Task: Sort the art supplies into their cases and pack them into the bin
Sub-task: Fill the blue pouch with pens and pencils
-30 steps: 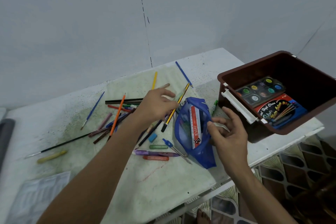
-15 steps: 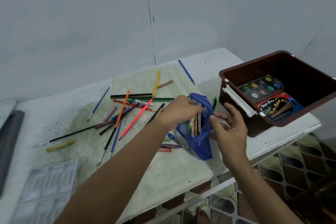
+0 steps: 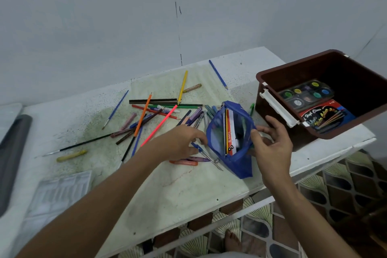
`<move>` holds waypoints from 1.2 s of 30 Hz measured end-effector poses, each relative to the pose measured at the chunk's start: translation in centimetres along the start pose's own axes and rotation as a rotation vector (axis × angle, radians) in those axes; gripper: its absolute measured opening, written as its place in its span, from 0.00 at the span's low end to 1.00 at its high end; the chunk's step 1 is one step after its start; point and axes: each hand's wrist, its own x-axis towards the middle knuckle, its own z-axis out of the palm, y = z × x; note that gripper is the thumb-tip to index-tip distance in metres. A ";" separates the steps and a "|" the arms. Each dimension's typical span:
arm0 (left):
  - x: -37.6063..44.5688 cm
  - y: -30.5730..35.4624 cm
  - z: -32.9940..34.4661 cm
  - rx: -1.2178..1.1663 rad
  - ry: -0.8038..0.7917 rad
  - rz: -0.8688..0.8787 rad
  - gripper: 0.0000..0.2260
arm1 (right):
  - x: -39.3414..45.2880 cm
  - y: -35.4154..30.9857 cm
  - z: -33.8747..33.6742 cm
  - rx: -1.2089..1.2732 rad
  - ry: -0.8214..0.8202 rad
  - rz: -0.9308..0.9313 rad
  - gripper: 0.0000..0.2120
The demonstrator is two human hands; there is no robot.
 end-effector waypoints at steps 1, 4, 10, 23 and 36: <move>0.2 0.0 0.0 0.021 -0.004 0.012 0.13 | 0.0 0.0 0.0 0.001 0.000 0.003 0.20; 0.6 0.2 -0.4 0.025 -0.018 -0.011 0.13 | 0.1 0.1 0.1 0.002 0.003 0.006 0.21; 0.3 0.1 -1.9 0.047 -0.073 -0.101 0.20 | 0.2 0.4 0.1 -0.011 -0.011 -0.006 0.22; -6.1 -1.2 0.3 -0.117 0.059 -0.345 0.18 | -0.1 0.4 0.7 0.047 -0.032 -0.004 0.22; -7.5 -2.3 -0.9 -0.275 0.234 -0.465 0.27 | -0.2 -0.1 0.7 0.065 -0.039 0.000 0.24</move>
